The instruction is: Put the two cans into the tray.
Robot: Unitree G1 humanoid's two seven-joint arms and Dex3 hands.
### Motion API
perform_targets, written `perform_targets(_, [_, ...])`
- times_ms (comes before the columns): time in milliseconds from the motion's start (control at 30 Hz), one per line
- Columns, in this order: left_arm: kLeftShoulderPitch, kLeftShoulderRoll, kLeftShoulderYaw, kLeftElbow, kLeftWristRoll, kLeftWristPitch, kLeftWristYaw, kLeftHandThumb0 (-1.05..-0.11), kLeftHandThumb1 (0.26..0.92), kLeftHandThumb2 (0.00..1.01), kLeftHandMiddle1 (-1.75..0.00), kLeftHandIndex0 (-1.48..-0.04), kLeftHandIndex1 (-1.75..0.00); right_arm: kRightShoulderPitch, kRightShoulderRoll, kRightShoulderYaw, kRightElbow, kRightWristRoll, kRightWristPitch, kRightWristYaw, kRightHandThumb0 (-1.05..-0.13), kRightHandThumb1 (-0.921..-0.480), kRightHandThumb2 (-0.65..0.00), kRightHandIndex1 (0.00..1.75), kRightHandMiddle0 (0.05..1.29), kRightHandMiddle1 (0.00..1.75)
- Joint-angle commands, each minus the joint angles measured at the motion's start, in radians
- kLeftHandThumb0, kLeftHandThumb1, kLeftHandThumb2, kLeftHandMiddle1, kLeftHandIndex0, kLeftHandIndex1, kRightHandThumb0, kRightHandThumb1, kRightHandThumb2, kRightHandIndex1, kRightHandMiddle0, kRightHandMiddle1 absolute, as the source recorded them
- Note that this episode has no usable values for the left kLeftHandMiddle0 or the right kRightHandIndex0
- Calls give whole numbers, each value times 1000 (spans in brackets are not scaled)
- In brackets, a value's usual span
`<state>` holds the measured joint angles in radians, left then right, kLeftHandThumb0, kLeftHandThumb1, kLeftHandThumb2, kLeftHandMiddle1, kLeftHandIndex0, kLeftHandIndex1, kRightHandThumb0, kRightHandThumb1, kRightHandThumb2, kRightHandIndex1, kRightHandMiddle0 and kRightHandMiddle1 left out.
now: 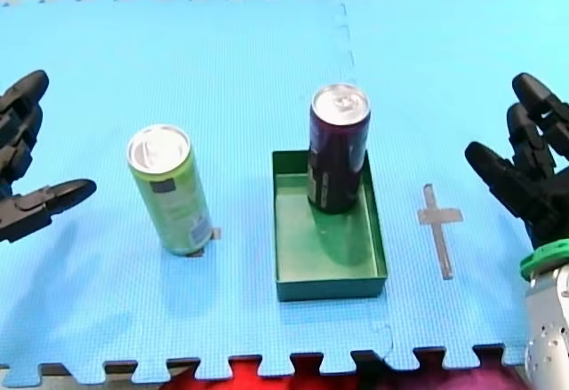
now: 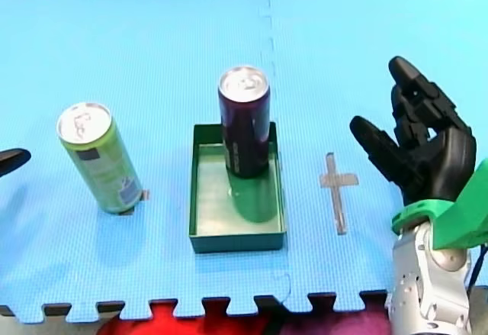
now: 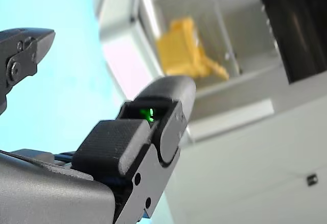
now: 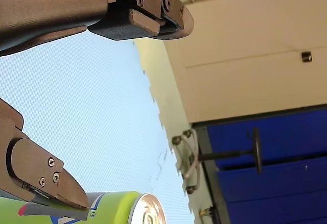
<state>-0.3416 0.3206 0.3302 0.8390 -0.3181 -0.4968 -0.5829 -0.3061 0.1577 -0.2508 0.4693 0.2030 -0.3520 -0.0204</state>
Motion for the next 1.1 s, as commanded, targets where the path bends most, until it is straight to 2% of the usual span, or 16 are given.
perform_targets(0, [-2,-1,1,-2,-3,-3,-2,-1023,692,0,-2,-319,-1,19,-15,5,-20,-32,-19,-34,-369,-794,-3,0,788,0])
perform_targets(33, [-1,-2,1,-4,-5,-1,-4,-1023,692,0,-2,-319,-1,25,-21,12,-28,-60,-23,-59,-365,-794,-2,0,786,0])
perform_targets(133, [1,-6,1,-14,-10,6,-8,-1021,691,0,-3,-321,-1,41,-50,48,-48,-196,-24,-155,-365,-781,0,0,752,-1])
perform_targets(167, [2,-8,0,-17,-11,7,-9,-1020,691,0,-4,-320,-1,46,-59,59,-55,-230,-21,-175,-371,-771,0,0,739,-1])
perform_targets(200, [2,-10,0,-19,-11,8,-9,-1019,690,0,-4,-320,0,50,-65,66,-58,-248,-18,-185,-382,-763,0,0,729,0])
perform_targets(233, [3,-13,-2,-21,-9,8,-8,-1018,690,0,-4,-320,0,52,-70,68,-57,-256,-18,-189,-402,-759,0,0,720,0])
perform_targets(333, [7,-22,-7,-35,-3,9,1,-1016,689,0,-3,-320,0,53,-77,71,-48,-256,-25,-196,-436,-756,0,0,710,0])
perform_targets(500, [27,-38,-20,-77,9,20,29,-1014,685,0,-1,-325,-2,57,-77,79,-46,-245,-44,-208,-464,-751,0,0,702,0])
perform_targets(700, [24,-68,-49,-71,37,12,59,-1009,680,0,0,-331,-2,58,-80,84,-40,-232,-59,-204,-470,-748,0,0,698,0])
perform_targets(867, [18,-65,-54,-56,44,6,59,-985,674,0,0,-331,-1,59,-82,85,-41,-211,-67,-193,-463,-745,0,2,691,0])
perform_targets(1067, [0,-57,-55,3,51,-25,51,-956,670,0,0,-332,-1,62,-83,88,-44,-203,-68,-190,-456,-745,0,2,683,0])
